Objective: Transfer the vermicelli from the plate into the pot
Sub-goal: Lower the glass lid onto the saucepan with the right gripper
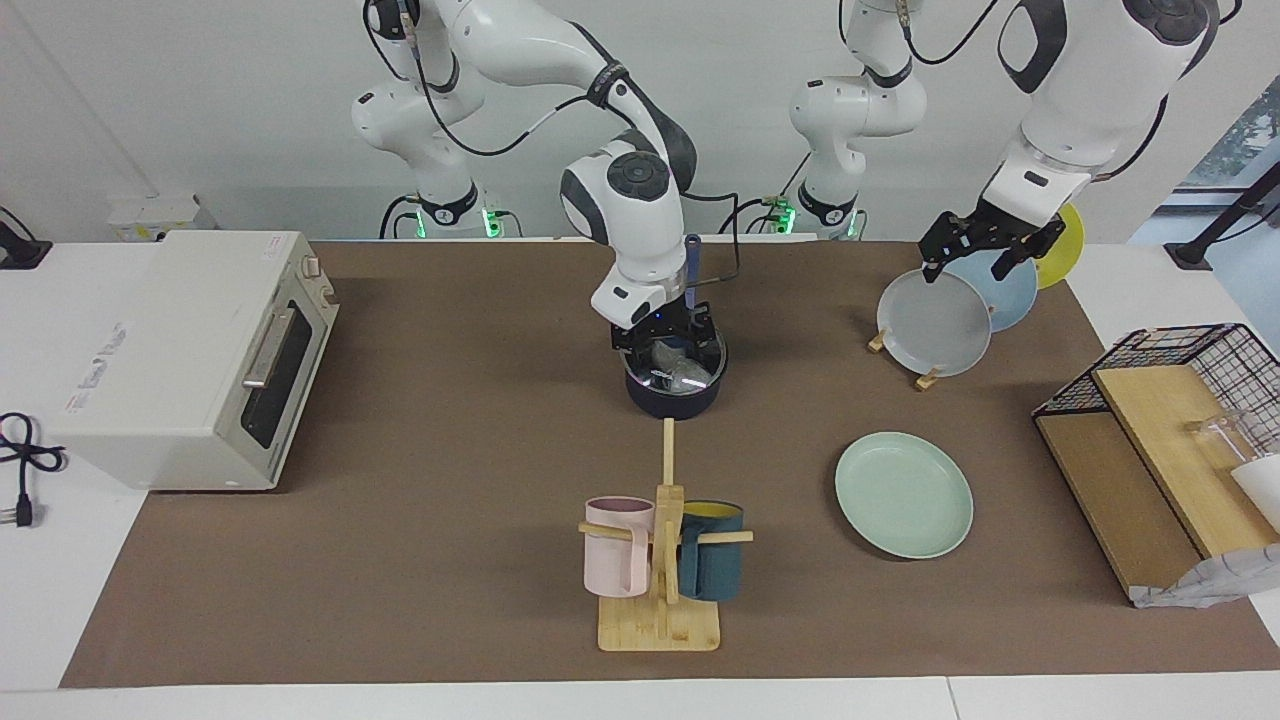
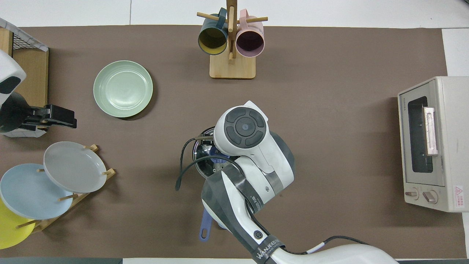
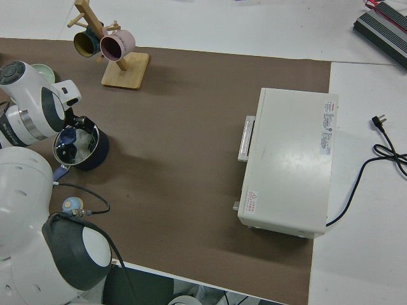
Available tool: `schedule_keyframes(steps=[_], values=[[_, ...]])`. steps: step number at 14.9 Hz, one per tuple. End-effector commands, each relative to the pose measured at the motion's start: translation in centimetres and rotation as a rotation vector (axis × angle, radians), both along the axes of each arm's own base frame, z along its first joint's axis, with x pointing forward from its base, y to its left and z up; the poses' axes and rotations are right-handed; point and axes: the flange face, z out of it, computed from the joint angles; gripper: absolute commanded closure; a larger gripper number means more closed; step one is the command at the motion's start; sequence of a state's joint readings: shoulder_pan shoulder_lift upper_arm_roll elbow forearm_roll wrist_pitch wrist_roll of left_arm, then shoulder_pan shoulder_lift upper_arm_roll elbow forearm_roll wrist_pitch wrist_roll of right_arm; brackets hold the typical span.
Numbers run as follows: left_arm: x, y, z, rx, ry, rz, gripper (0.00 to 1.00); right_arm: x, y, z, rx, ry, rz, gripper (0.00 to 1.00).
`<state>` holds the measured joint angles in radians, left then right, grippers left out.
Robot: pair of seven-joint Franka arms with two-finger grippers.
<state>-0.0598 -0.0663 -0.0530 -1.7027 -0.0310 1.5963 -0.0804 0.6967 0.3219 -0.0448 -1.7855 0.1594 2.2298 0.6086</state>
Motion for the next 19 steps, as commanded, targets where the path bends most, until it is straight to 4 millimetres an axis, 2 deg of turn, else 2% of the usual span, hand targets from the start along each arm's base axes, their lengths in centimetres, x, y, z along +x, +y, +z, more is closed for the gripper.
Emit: schedule_keyframes(steps=[1,8,12,15,18,19], values=[[-0.6,0.4,0.4,-0.004,-0.002,-0.006,0.0,-0.8,-0.9,-0.6,0.053,0.002,-0.051,0.0],[-0.6,0.4,0.4,-0.004,-0.003,-0.006,0.0,-0.9,-0.6,-0.8,0.049,-0.001,-0.031,0.0],[-0.6,0.4,0.4,-0.004,-0.002,-0.006,0.0,-1.1,-0.3,-0.4,-0.021,-0.019,0.036,0.0],[-0.6,0.4,0.4,-0.004,-0.002,-0.006,0.0,0.6,-0.9,3.2,-0.077,-0.015,0.094,0.0],[-0.6,0.4,0.4,-0.004,-0.002,-0.007,0.0,3.9,-4.6,8.0,-0.091,-0.006,0.137,0.0],[-0.6,0.4,0.4,-0.004,-0.002,-0.006,0.0,4.4,-5.2,9.5,-0.094,0.0,0.133,0.0]])
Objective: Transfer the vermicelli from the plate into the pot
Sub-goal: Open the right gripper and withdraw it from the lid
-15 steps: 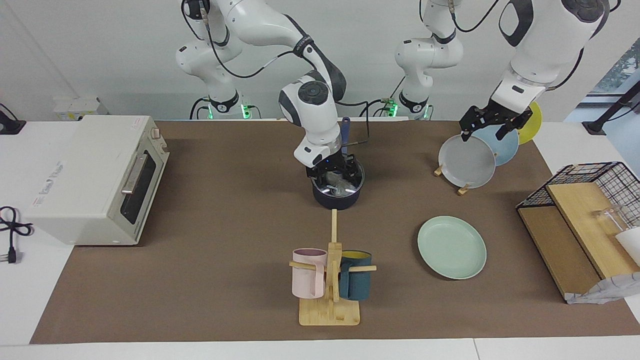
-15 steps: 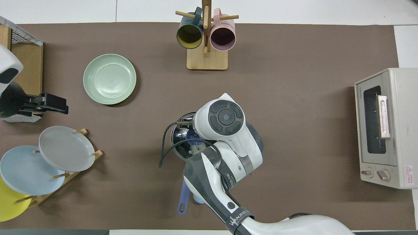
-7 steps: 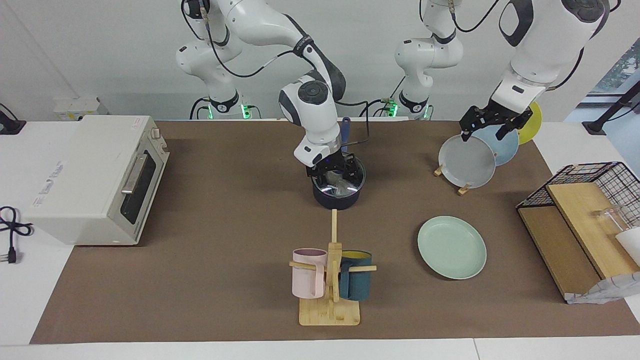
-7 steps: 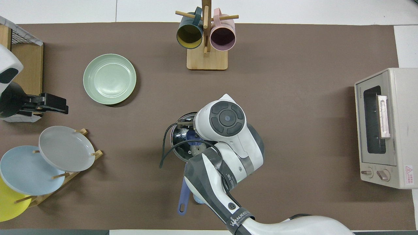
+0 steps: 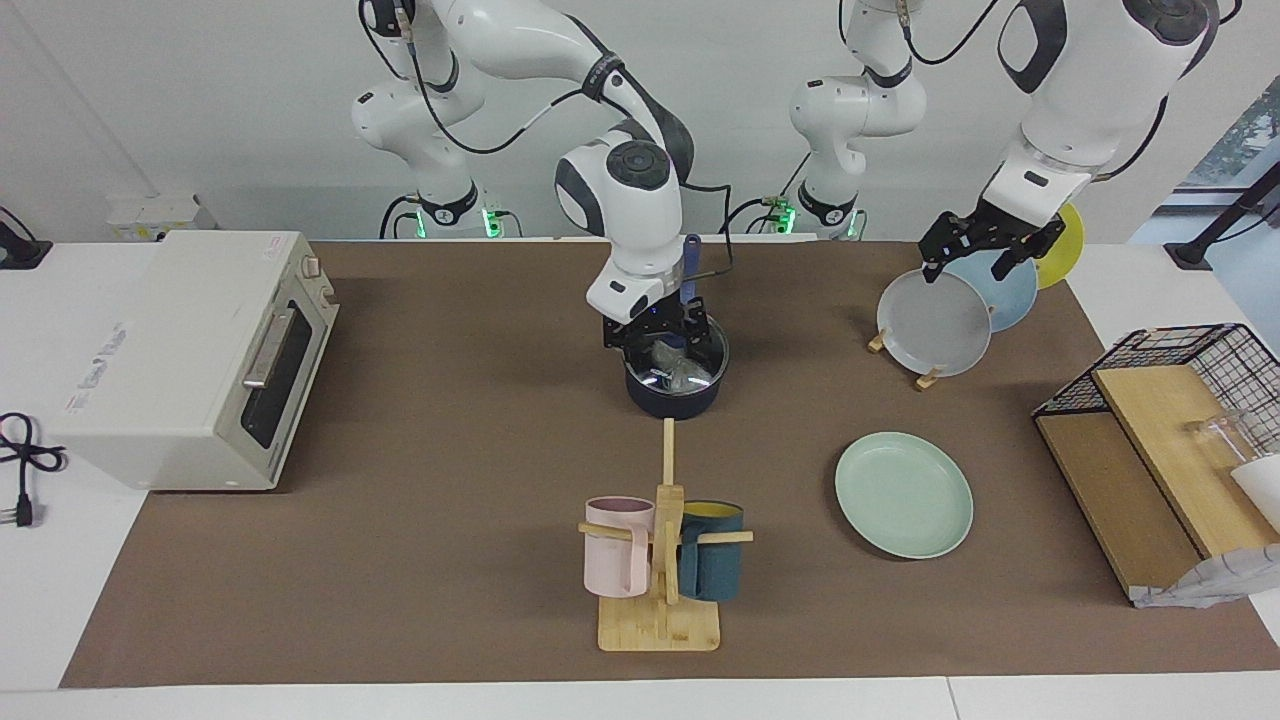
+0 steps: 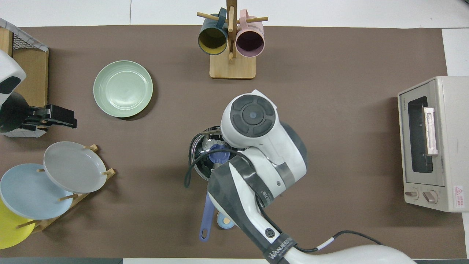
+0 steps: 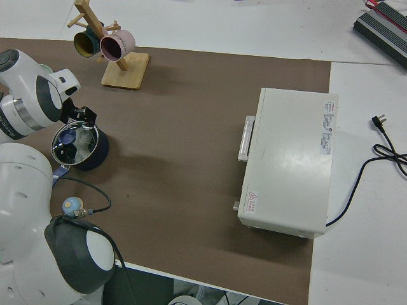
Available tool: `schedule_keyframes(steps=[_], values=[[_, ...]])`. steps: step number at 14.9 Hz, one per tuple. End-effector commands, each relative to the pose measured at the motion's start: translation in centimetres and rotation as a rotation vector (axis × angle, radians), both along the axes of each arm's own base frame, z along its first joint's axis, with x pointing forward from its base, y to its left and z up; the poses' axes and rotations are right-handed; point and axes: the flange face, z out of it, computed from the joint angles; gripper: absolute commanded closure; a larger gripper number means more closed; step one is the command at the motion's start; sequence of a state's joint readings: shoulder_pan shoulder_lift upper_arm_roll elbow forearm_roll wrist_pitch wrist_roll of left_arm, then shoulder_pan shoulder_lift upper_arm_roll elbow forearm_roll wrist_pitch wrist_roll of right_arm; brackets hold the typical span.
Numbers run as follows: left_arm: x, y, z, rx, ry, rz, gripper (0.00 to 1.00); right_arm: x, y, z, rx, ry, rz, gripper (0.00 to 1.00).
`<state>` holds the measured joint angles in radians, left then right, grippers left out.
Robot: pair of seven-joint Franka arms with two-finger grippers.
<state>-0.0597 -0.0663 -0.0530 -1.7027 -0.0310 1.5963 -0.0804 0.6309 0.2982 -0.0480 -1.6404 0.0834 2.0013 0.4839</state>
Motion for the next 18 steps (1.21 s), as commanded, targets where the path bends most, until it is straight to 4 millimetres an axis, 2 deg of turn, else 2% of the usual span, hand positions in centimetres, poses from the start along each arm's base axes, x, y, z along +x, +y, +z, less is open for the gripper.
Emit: schedule_keyframes(steps=[1,4,6,9,12,14,17,18], values=[[-0.6,0.4,0.4,-0.004,-0.002,-0.006,0.0,1.7,-2.2,4.9,-0.012,0.004,0.019,0.0],[-0.6,0.4,0.4,-0.004,-0.002,-0.006,0.0,1.2,-3.3,8.7,-0.03,0.03,0.018,0.0],[-0.6,0.4,0.4,-0.004,-0.002,-0.006,0.0,1.4,-6.4,11.6,-0.053,0.049,-0.005,0.0],[-0.6,0.4,0.4,-0.004,-0.002,-0.007,0.0,1.1,-11.8,14.5,-0.073,0.087,-0.003,0.0],[-0.6,0.4,0.4,-0.004,-0.002,-0.006,0.0,1.1,-19.4,16.1,-0.092,0.161,0.004,0.0],[-0.6,0.4,0.4,-0.004,-0.002,-0.006,0.0,0.6,-23.8,16.7,-0.124,0.179,-0.005,0.0],[-0.6,0.4,0.4,-0.004,-0.002,-0.007,0.0,-1.1,-28.9,16.2,-0.123,0.203,0.005,0.0],[-0.6,0.4,0.4,-0.004,-0.002,-0.006,0.0,-2.0,-29.6,15.8,-0.122,0.194,0.026,0.0]])
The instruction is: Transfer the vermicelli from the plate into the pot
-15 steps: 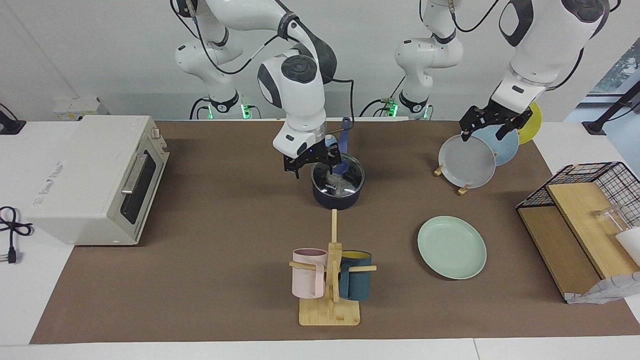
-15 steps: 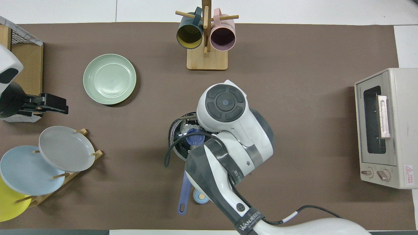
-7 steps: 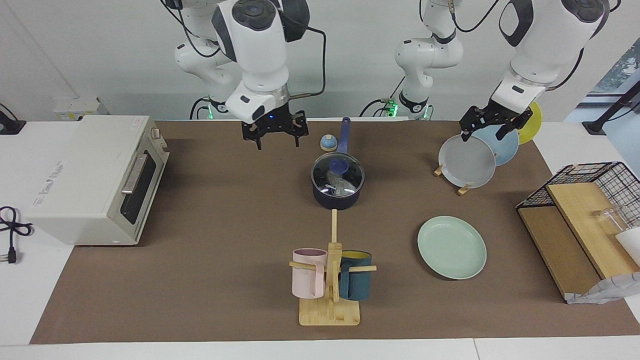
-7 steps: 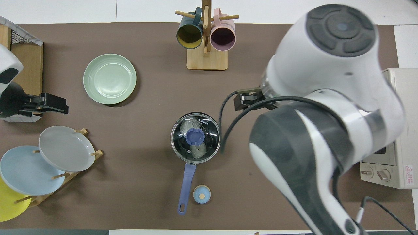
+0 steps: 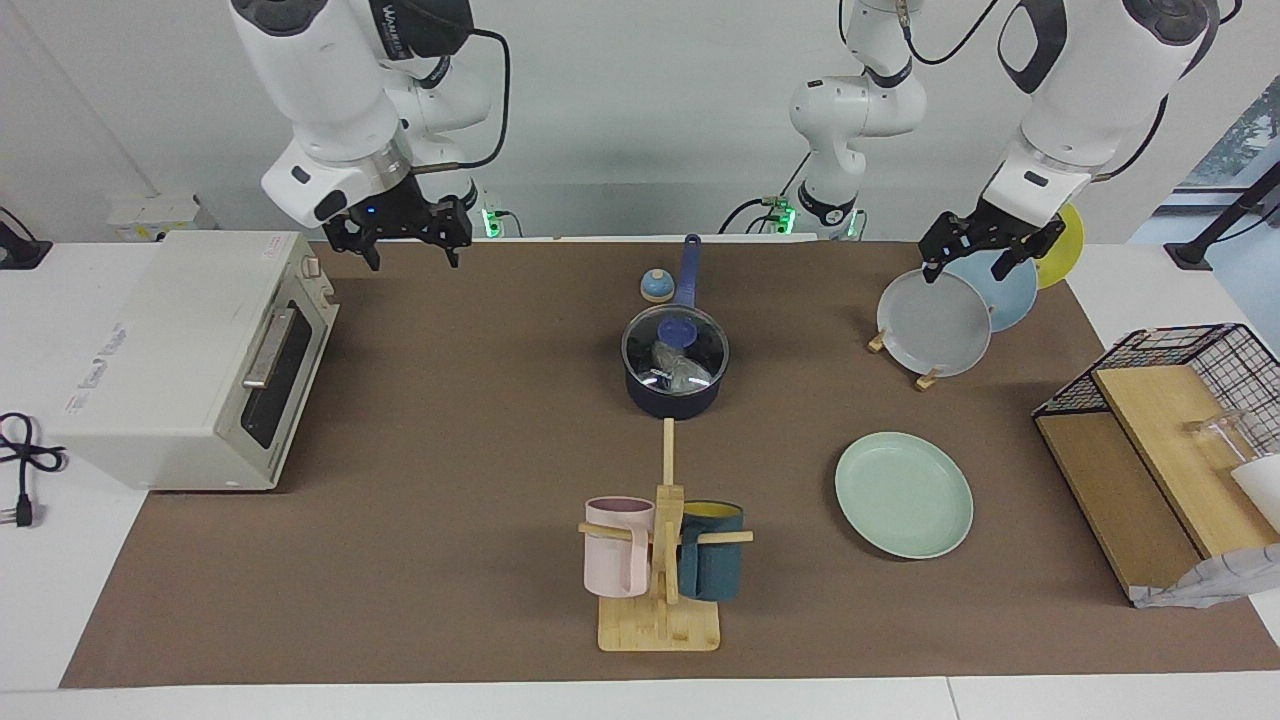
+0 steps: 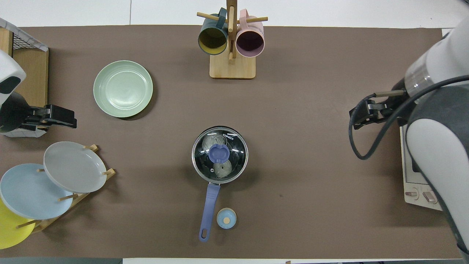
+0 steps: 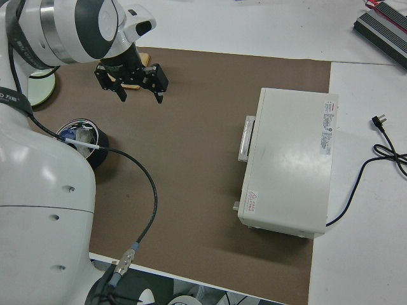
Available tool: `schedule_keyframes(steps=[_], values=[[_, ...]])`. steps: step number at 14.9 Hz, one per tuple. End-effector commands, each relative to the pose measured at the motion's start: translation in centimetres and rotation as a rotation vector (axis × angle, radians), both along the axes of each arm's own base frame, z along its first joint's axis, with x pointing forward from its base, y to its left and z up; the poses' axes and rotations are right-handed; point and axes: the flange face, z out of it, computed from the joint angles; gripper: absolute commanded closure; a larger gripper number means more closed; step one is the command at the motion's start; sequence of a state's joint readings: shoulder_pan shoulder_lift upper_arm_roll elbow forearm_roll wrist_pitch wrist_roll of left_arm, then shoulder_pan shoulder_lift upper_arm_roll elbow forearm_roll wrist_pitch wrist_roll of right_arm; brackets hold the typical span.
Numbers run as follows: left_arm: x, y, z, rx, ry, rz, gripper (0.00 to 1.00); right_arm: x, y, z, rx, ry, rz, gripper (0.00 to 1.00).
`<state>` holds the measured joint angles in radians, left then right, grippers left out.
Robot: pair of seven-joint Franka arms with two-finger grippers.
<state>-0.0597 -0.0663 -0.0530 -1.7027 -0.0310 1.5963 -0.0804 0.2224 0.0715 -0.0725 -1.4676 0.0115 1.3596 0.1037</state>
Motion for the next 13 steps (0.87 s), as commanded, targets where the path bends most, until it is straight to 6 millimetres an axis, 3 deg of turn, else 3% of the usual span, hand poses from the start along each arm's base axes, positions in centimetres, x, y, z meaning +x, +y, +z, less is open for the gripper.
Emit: schedule_keyframes(steps=[1,6,13], values=[[-0.6,0.4,0.4,-0.004,-0.002,-0.006,0.0,-3.2,-2.4,-1.4,-0.011,-0.029,0.047,0.0],[-0.6,0.4,0.4,-0.004,-0.002,-0.006,0.0,-2.0,-5.7,-1.9,-0.011,-0.093,0.107,0.0],[-0.6,0.4,0.4,-0.004,-0.002,-0.007,0.0,-0.4,-7.0,-2.5,-0.04,-0.052,0.089,0.0]])
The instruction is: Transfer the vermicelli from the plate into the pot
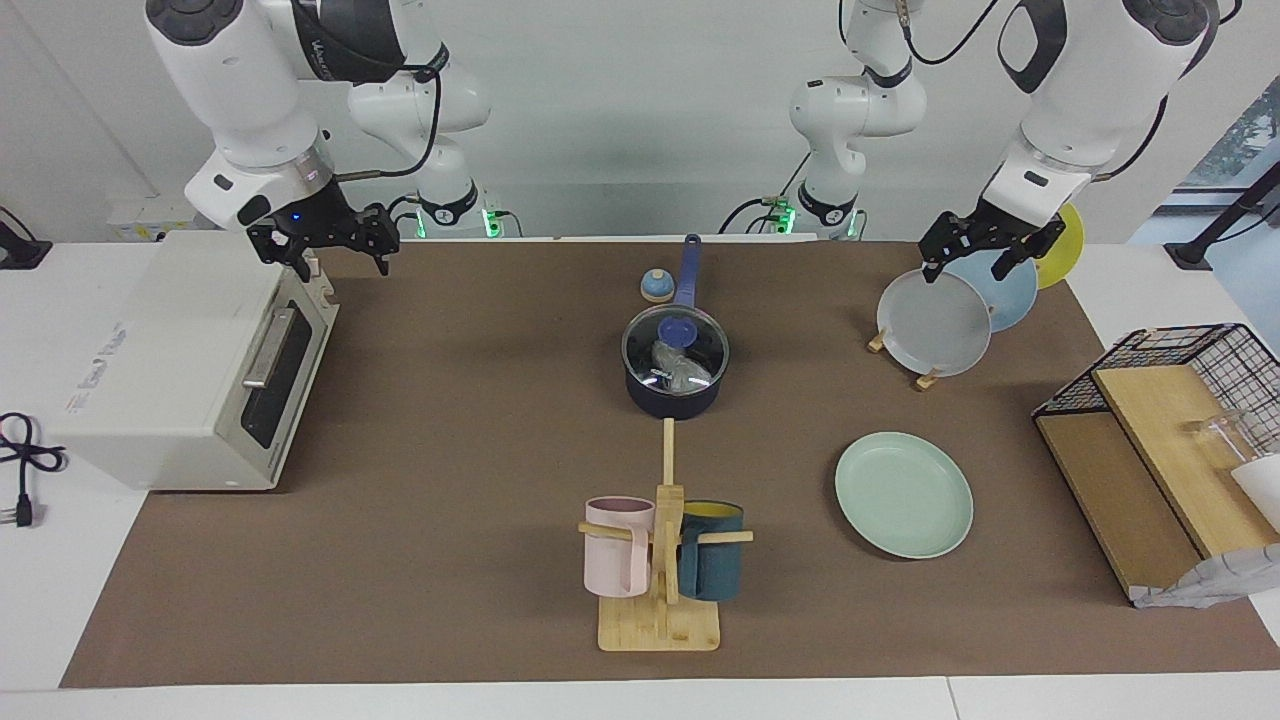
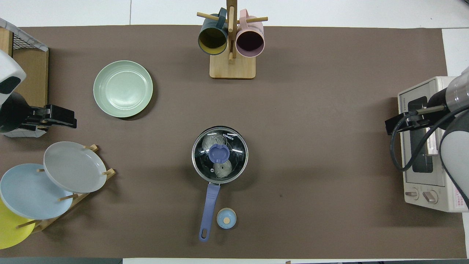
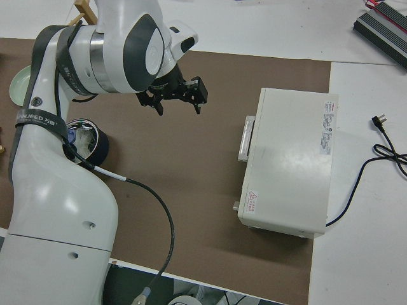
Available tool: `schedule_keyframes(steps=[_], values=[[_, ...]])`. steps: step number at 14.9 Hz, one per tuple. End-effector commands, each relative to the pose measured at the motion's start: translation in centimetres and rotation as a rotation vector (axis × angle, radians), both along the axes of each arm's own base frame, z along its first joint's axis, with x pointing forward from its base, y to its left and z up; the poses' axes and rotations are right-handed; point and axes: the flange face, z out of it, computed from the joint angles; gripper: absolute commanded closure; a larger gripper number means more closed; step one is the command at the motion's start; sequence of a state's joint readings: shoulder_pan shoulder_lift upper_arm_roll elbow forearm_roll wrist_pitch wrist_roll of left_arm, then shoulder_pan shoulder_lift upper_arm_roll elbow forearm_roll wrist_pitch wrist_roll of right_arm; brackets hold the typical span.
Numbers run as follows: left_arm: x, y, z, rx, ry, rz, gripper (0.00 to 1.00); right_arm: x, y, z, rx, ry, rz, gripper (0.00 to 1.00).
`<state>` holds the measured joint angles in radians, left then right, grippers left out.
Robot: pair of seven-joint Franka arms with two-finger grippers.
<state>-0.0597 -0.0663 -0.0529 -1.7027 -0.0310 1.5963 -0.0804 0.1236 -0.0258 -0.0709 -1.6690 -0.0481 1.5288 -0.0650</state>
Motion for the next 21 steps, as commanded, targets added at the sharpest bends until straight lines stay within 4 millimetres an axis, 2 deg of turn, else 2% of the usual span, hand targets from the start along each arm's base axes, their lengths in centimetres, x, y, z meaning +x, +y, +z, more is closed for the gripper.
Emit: schedule_keyframes(steps=[1,6,9,10,14,17,21], values=[[-0.6,0.4,0.4,-0.004,-0.002,-0.006,0.0,0.5,-0.9,0.1,-0.02,0.015,0.011,0.0],[-0.6,0.4,0.4,-0.004,-0.002,-0.006,0.0,0.5,-1.0,-0.2,-0.013,0.035,0.01,0.0],[-0.6,0.4,0.4,-0.004,-0.002,-0.007,0.0,0.7,-2.1,0.4,-0.005,0.012,-0.004,0.0],[-0.6,0.4,0.4,-0.004,-0.002,-0.006,0.0,0.7,-3.1,0.8,-0.002,-0.001,-0.022,0.0],[-0.6,0.4,0.4,-0.004,-0.002,-0.007,0.0,0.9,-3.6,1.0,-0.002,-0.005,-0.031,0.0],[-0.6,0.4,0.4,-0.004,-0.002,-0.007,0.0,1.1,-3.5,1.0,0.002,-0.002,-0.029,0.0],[-0.6,0.4,0.4,-0.004,-0.003,-0.006,0.0,1.2,-2.6,1.9,0.005,-0.015,-0.017,0.0]])
